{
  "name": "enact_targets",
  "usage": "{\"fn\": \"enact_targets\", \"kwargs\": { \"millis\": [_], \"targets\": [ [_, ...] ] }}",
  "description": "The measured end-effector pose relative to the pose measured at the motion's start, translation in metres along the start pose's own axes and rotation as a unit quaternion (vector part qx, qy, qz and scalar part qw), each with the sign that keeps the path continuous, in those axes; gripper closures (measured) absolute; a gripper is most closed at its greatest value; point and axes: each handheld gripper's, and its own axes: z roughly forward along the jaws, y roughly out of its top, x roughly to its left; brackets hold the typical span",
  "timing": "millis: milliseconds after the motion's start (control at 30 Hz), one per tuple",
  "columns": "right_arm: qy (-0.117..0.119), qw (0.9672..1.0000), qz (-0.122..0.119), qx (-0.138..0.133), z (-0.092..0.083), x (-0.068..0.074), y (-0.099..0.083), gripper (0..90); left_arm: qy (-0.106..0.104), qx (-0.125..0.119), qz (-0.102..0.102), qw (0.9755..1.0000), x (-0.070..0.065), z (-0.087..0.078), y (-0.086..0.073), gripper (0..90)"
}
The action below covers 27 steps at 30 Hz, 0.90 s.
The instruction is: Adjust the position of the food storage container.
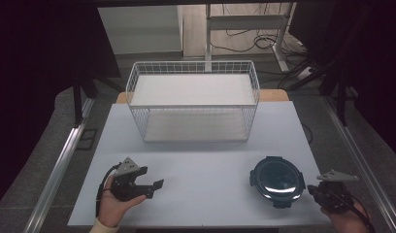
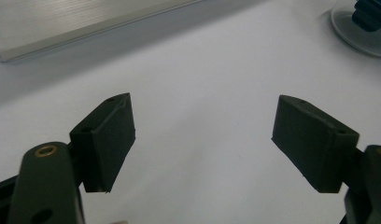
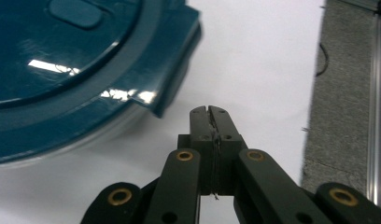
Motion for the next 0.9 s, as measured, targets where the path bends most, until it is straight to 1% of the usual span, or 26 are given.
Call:
{"fn": "enact_targets", "kwargs": {
  "millis": [33, 67, 100, 200, 500, 533, 633, 667, 700, 733, 767, 800, 833, 867, 900],
  "targets": [
    [0.006, 1.0000, -0.002, -0.004, 0.002, 0.002, 0.001, 89.2, -0.002, 0.003, 0.000, 1.0000, 0.000, 0.001, 0.000, 20.5],
    [0.006, 1.0000, -0.002, -0.004, 0.002, 0.002, 0.001, 89.2, -0.002, 0.003, 0.000, 1.0000, 0.000, 0.001, 0.000, 20.4],
    [0.011, 0.9999, -0.005, -0.005, 0.002, 0.005, 0.002, 89.3, -0.003, 0.004, 0.000, 1.0000, -0.001, 0.001, 0.000, 20.4],
    [0.005, 1.0000, -0.006, -0.005, 0.003, 0.006, 0.002, 89.3, -0.003, 0.007, 0.000, 1.0000, -0.001, 0.002, -0.001, 20.2],
    [0.005, 0.9999, 0.004, -0.009, 0.006, 0.007, 0.003, 89.7, 0.001, 0.005, -0.004, 1.0000, 0.000, 0.003, -0.001, 20.3],
    [0.002, 0.9999, 0.008, -0.008, 0.006, 0.008, 0.003, 89.7, 0.001, 0.005, -0.004, 1.0000, 0.000, 0.004, -0.001, 20.3],
    [0.001, 1.0000, 0.006, -0.005, 0.006, 0.011, 0.005, 89.7, 0.002, 0.005, -0.006, 1.0000, 0.001, 0.004, -0.001, 20.4],
    [0.004, 1.0000, 0.005, -0.006, 0.006, 0.014, 0.006, 89.7, 0.003, 0.004, -0.007, 1.0000, 0.002, 0.003, -0.001, 20.5],
    [0.004, 1.0000, 0.005, -0.006, 0.006, 0.014, 0.006, 89.7, 0.003, 0.004, -0.007, 1.0000, 0.002, 0.003, -0.001, 20.5],
    [0.014, 0.9999, 0.003, -0.008, 0.007, 0.018, 0.009, 89.7, 0.004, 0.003, -0.007, 1.0000, 0.002, 0.003, -0.001, 20.5],
    [0.014, 0.9999, 0.003, -0.008, 0.007, 0.018, 0.009, 89.7, 0.004, 0.002, -0.008, 1.0000, 0.002, 0.003, -0.001, 20.5],
    [0.019, 0.9998, 0.003, -0.010, 0.007, 0.021, 0.010, 89.8, 0.004, 0.001, -0.010, 0.9999, 0.002, 0.003, -0.001, 20.5],
    [0.023, 0.9997, 0.002, -0.012, 0.007, 0.024, 0.011, 89.8, 0.004, 0.001, -0.010, 0.9999, 0.002, 0.003, -0.001, 20.5],
    [0.028, 0.9995, -0.004, -0.015, 0.008, 0.029, 0.014, 89.7, 0.004, 0.001, -0.010, 0.9999, 0.002, 0.002, -0.001, 20.6],
    [0.028, 0.9995, -0.004, -0.015, 0.008, 0.029, 0.014, 89.7, 0.004, 0.001, -0.010, 0.9999, 0.002, 0.002, -0.001, 20.6]
  ]
}}
